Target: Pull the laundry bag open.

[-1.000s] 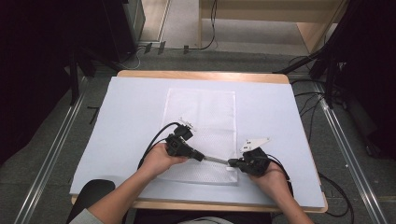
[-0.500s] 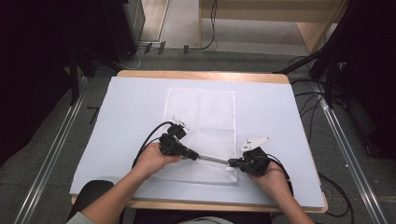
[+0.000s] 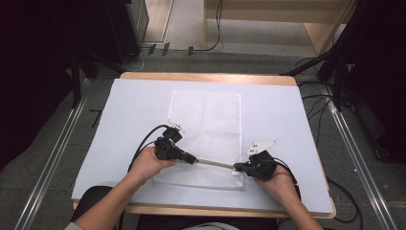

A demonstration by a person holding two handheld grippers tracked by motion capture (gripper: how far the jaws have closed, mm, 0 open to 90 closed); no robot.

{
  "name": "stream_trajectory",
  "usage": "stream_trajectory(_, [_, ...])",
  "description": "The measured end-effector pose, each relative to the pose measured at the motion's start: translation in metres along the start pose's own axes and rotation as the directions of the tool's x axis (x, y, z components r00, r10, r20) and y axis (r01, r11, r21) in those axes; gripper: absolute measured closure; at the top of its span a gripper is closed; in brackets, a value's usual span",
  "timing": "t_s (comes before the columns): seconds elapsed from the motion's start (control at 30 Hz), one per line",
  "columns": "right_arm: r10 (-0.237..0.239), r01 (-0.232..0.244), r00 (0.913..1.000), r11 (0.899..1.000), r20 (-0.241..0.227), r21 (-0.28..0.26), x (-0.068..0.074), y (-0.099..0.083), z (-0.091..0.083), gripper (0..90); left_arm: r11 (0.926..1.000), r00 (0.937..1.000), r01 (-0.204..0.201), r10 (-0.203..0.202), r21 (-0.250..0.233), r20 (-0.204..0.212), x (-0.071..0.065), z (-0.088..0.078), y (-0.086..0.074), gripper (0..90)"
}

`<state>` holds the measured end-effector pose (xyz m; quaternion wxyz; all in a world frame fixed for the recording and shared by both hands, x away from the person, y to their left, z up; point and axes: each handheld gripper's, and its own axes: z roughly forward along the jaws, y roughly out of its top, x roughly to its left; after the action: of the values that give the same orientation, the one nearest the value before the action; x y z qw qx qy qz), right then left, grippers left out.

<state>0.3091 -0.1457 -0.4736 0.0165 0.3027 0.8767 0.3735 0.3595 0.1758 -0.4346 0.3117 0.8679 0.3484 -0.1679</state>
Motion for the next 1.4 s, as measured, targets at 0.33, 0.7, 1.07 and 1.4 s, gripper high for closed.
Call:
stream_trajectory(0.33, [-0.004, 0.004, 1.0000, 1.000, -0.009, 0.002, -0.001, 0.000, 0.000, 90.0, 0.9997, 0.9994, 0.022, -0.023, -0.012, -0.028, 0.005, -0.011, -0.008, 88.1])
stream_trajectory(0.7, [-0.003, 0.003, 0.9999, 1.000, -0.017, 0.007, -0.002, 0.001, 0.000, 90.0, 0.9986, 0.9978, 0.044, -0.046, -0.030, -0.048, 0.016, -0.026, -0.020, 88.1])
stream_trajectory(1.07, [-0.009, 0.009, 0.9998, 1.000, -0.018, 0.007, -0.003, 0.001, 0.000, 90.0, 0.9965, 0.9925, 0.080, -0.081, -0.024, -0.091, 0.024, -0.036, -0.027, 88.1])
stream_trajectory(1.4, [-0.015, 0.015, 0.9995, 1.000, -0.027, 0.014, -0.003, 0.003, 0.001, 90.0, 0.9907, 0.9821, 0.132, -0.136, -0.032, -0.131, 0.042, -0.058, -0.043, 88.1])
